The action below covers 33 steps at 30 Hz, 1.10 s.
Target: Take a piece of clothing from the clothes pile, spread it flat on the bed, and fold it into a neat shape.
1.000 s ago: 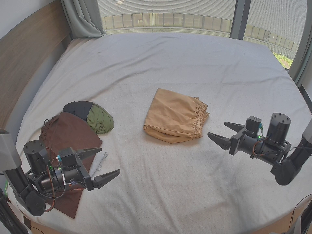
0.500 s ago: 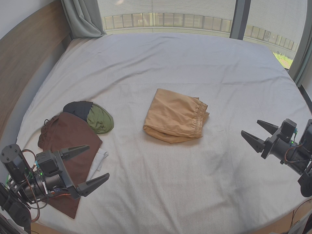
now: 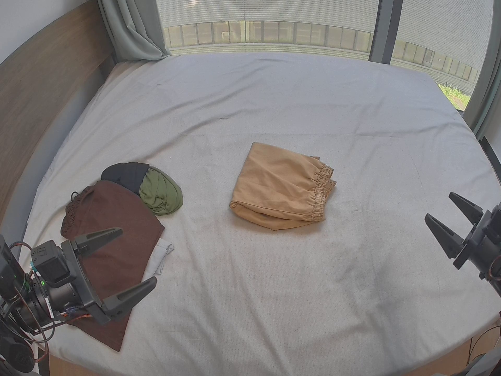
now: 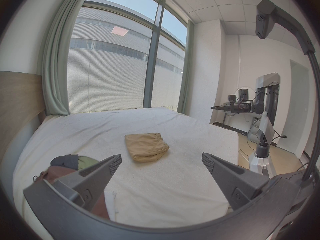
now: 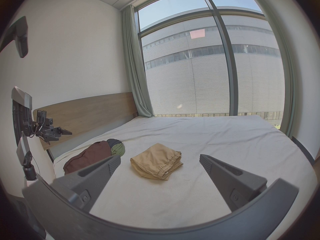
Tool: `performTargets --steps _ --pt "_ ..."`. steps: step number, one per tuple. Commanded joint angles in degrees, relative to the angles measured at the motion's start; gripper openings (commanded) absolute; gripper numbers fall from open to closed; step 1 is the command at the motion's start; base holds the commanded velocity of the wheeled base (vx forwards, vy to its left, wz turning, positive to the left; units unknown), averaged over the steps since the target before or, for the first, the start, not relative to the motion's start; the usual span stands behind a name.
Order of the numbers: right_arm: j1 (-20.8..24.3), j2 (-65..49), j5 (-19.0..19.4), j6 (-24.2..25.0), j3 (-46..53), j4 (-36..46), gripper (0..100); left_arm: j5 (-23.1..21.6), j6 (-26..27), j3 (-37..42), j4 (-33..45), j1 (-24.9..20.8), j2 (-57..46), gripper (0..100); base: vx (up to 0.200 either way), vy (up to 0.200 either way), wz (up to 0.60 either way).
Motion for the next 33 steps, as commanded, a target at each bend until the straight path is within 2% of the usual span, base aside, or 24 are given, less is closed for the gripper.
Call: performTargets --steps 1,11,15,18,24,29,33 --pt "-2.5 -8.3 0.0 -0.5 3.1 0.9 100 2.8 0.0 1.0 5.6 0.0 -9.2 100 0.0 0.0 0.0" --pt "-6.1 -20.0 0.0 -1.3 3.2 6.2 100 7.6 0.0 1.0 17.3 0.0 -20.0 100 0.0 0.0 0.0" --pt "-7.4 -29.5 0.3 -1.7 3.2 14.1 100 7.7 0.1 1.0 25.2 0.0 -27.6 100 0.0 0.0 0.0" --pt "-9.0 -38.5 1.6 -1.9 3.2 22.9 100 7.6 0.5 1.0 31.6 0.1 -33.0 100 0.0 0.0 0.0" --pt "-11.2 -53.8 3.5 -1.8 3.1 38.0 100 7.7 1.0 1.0 38.7 0.2 -38.9 100 0.0 0.0 0.0" --pt "-10.6 -60.4 4.9 -1.5 3.2 44.9 100 7.7 1.0 1.0 44.1 1.1 -45.4 100 0.0 0.0 0.0" --pt "-7.9 -66.2 4.9 -0.3 3.2 51.9 100 7.7 1.1 1.0 51.5 2.7 -53.4 100 0.0 0.0 0.0"
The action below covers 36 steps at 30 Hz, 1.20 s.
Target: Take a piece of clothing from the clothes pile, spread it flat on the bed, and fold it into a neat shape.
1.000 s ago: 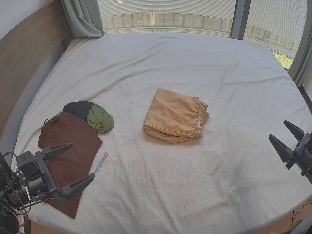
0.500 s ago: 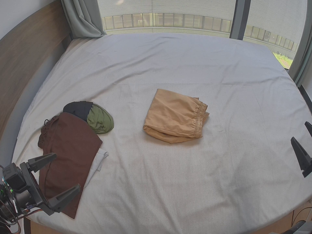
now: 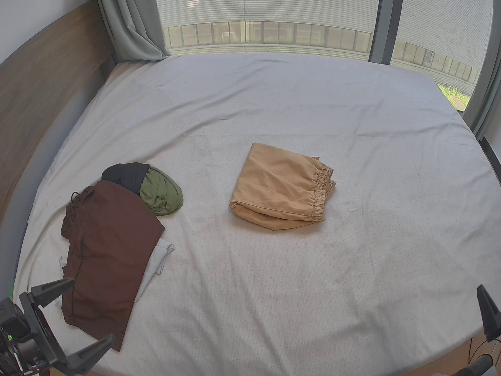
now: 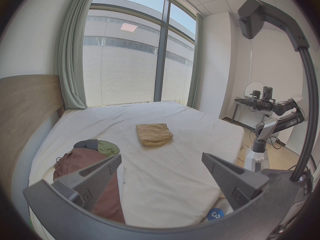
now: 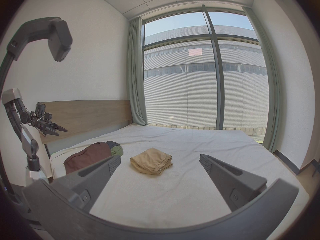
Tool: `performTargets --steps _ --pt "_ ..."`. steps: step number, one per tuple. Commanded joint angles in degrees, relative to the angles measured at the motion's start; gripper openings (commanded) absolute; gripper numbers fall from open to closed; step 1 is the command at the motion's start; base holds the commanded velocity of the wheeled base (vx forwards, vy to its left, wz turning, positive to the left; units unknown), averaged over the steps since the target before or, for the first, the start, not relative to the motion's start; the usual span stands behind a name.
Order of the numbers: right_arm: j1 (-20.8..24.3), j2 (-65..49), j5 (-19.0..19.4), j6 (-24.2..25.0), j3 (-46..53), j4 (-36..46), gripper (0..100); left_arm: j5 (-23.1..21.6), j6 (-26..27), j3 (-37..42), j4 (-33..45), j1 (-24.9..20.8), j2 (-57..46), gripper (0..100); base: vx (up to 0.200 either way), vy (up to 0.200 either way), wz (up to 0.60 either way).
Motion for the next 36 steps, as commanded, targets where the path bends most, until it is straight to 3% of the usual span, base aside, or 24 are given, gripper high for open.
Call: performTargets --steps 1,3,7,12,13,15,17,21,26,29,34,36 --pt "2.1 -13.2 0.8 1.2 1.0 7.7 100 0.0 0.2 1.0 7.9 2.0 -13.5 100 0.0 0.0 0.0" --pt "4.4 -17.1 0.8 1.3 1.0 12.7 100 0.1 0.2 1.0 12.5 2.4 -18.3 100 0.0 0.0 0.0" --pt "4.4 -21.0 1.1 1.3 1.0 19.9 100 1.1 0.2 1.0 18.8 3.4 -25.5 100 0.0 0.0 0.0" --pt "4.4 -21.0 -0.6 1.3 1.0 22.4 100 1.3 -0.1 1.0 22.9 4.3 -29.9 100 0.0 0.0 0.0" --pt "4.4 -21.0 -9.0 -0.8 1.0 27.9 100 2.0 -0.4 1.0 28.6 5.6 -34.7 100 0.0 0.0 0.0" --pt "4.4 -21.0 -15.0 -1.3 1.0 28.2 100 3.4 -0.5 1.0 29.1 5.7 -34.9 100 0.0 0.0 0.0" --pt "4.3 -21.0 -20.3 -1.6 1.0 27.9 100 5.4 -0.8 1.0 28.6 5.8 -34.8 100 0.0 0.0 0.0" --pt "4.1 -21.0 -25.1 -1.7 1.0 27.9 100 8.2 -1.5 1.0 28.6 5.9 -34.8 100 0.0 0.0 0.0" --pt "4.3 -21.0 -25.0 -1.3 1.0 28.0 100 10.4 -2.6 1.0 28.7 8.2 -35.0 100 0.0 0.0 0.0" --pt "4.3 -21.0 -24.4 -1.0 1.0 28.0 100 10.0 -3.2 1.0 28.9 12.3 -38.5 100 0.0 0.0 0.0" --pt "4.2 -21.0 -15.7 -2.3 1.0 27.9 100 10.1 -4.4 1.0 28.8 12.4 -39.8 100 0.0 0.0 0.0" --pt "4.2 -21.0 -16.1 -2.5 1.0 28.0 100 10.4 -4.9 1.0 28.8 12.3 -39.8 100 0.0 0.0 0.0"
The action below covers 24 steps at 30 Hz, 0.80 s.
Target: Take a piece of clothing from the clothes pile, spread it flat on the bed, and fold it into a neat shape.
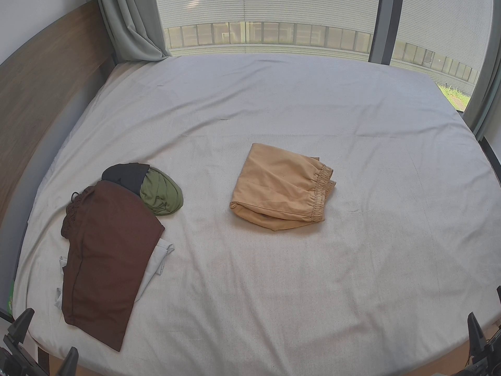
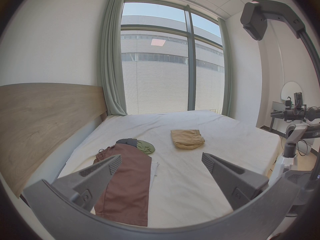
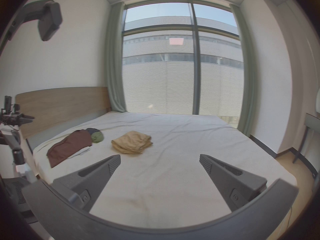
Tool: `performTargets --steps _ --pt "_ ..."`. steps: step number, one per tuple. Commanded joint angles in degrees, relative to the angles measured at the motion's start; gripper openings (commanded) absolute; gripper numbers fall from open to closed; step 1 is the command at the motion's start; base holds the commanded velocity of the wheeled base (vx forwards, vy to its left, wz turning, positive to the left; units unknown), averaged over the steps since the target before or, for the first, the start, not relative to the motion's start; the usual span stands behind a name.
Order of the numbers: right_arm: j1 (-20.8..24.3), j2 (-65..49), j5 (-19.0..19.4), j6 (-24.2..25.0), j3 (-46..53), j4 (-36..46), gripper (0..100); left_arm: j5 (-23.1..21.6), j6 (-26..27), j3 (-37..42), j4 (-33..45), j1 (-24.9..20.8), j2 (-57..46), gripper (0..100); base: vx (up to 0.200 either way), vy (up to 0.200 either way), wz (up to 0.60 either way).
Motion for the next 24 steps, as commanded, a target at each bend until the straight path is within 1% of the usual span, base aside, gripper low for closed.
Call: performTargets --steps 1,3,4,5,6,7,8,9,11,13,14,15,16,17,19,24 --pt "0.1 -0.7 0.5 -0.7 1.0 0.0 100 0.5 -0.9 1.0 0.0 0.8 -2.2 100 0.0 0.0 0.0" --pt "0.2 -0.7 -4.4 -0.4 1.0 0.1 100 2.3 -0.9 1.0 0.1 0.9 -2.2 100 0.0 0.0 0.0" --pt "0.2 -0.7 -6.6 -0.4 1.0 0.1 100 4.6 -0.7 1.0 0.2 0.9 -2.2 100 0.0 0.0 0.0" --pt "0.1 -0.7 -7.5 -0.6 1.0 0.1 100 6.6 -0.4 1.0 0.2 0.9 -2.2 100 0.0 0.0 0.0" --pt "0.1 -0.7 -7.5 -0.6 1.0 0.1 100 6.6 -0.4 1.0 0.2 0.9 -2.2 100 0.0 0.0 0.0" --pt "0.0 -0.7 -8.1 -0.9 1.0 -0.1 100 10.3 -0.1 1.0 0.2 0.9 -2.2 100 0.0 0.0 0.0" --pt "0.0 -0.7 -8.1 -0.9 1.0 -0.1 100 11.6 0.2 1.0 1.0 1.0 -2.2 100 0.0 0.0 0.0" --pt "-0.1 -0.7 -8.2 -1.0 1.0 0.0 100 13.7 -0.8 1.0 2.9 1.0 -2.2 100 0.0 0.0 0.0" --pt "0.0 -0.7 -8.2 -1.0 1.0 0.0 100 16.5 -2.7 1.0 5.2 1.0 -2.2 100 0.0 0.0 0.0" --pt "0.0 -0.7 -7.2 -0.9 1.0 0.1 100 16.4 -2.6 1.0 4.7 0.9 -2.2 100 0.0 0.0 0.0" --pt "0.0 -0.7 -5.8 -0.6 1.0 0.1 100 16.4 -2.5 1.0 4.7 0.8 -2.2 100 0.0 0.0 0.0" --pt "0.0 -0.7 -5.5 -0.5 1.0 0.2 100 16.4 -2.5 1.0 4.6 0.8 -2.2 100 0.0 0.0 0.0" --pt "0.2 -0.7 -4.4 0.8 1.0 3.9 100 16.4 -2.5 1.0 4.7 0.7 -2.2 100 0.0 0.0 0.0" --pt "0.2 -0.7 -4.5 1.5 0.7 5.5 100 16.5 -2.6 1.0 4.7 0.7 -2.2 100 0.0 0.0 0.0" --pt "0.1 -0.7 -4.7 1.5 0.9 4.1 100 16.6 -2.8 1.0 4.7 0.7 -2.2 100 0.0 0.0 0.0" --pt "0.1 -0.7 -4.8 1.7 0.9 4.1 100 16.6 -3.0 1.0 4.6 0.7 -2.2 100 0.0 0.0 0.0"
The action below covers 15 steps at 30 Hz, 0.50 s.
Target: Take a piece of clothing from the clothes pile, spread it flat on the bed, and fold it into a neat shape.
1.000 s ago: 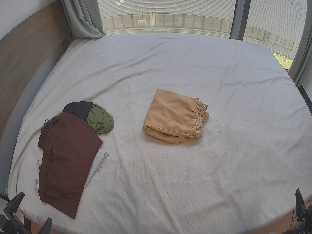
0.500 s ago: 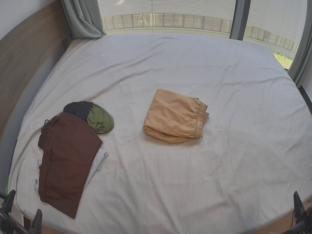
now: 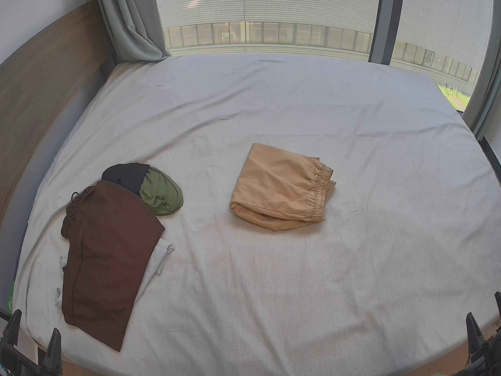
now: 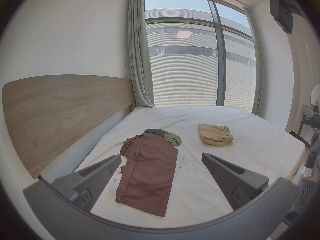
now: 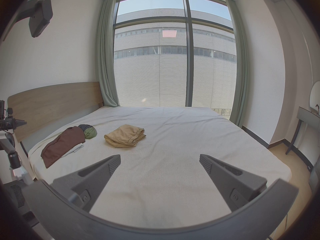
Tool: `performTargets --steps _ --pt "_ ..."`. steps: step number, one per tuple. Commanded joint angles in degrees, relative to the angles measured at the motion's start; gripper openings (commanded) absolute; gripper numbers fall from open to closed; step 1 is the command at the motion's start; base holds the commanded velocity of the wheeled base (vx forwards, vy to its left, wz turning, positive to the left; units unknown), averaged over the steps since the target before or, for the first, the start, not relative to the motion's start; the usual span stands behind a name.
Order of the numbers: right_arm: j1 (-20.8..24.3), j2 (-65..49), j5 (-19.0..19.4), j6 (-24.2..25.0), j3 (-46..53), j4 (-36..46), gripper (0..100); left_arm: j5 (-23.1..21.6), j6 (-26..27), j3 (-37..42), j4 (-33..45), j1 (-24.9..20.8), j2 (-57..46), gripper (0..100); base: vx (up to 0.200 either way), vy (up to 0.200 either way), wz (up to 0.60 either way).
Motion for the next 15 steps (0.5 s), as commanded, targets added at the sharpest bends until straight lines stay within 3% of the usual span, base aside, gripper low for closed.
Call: performTargets --steps 1,15 --pt "0.2 -0.7 0.0 0.1 0.9 0.0 100 0.0 -0.1 1.0 0.0 0.0 -0.8 100 0.0 0.0 0.0" --pt "0.0 -0.7 0.0 0.1 0.9 0.0 100 -0.1 -0.4 1.0 0.0 0.1 -0.8 100 0.0 0.0 0.0"
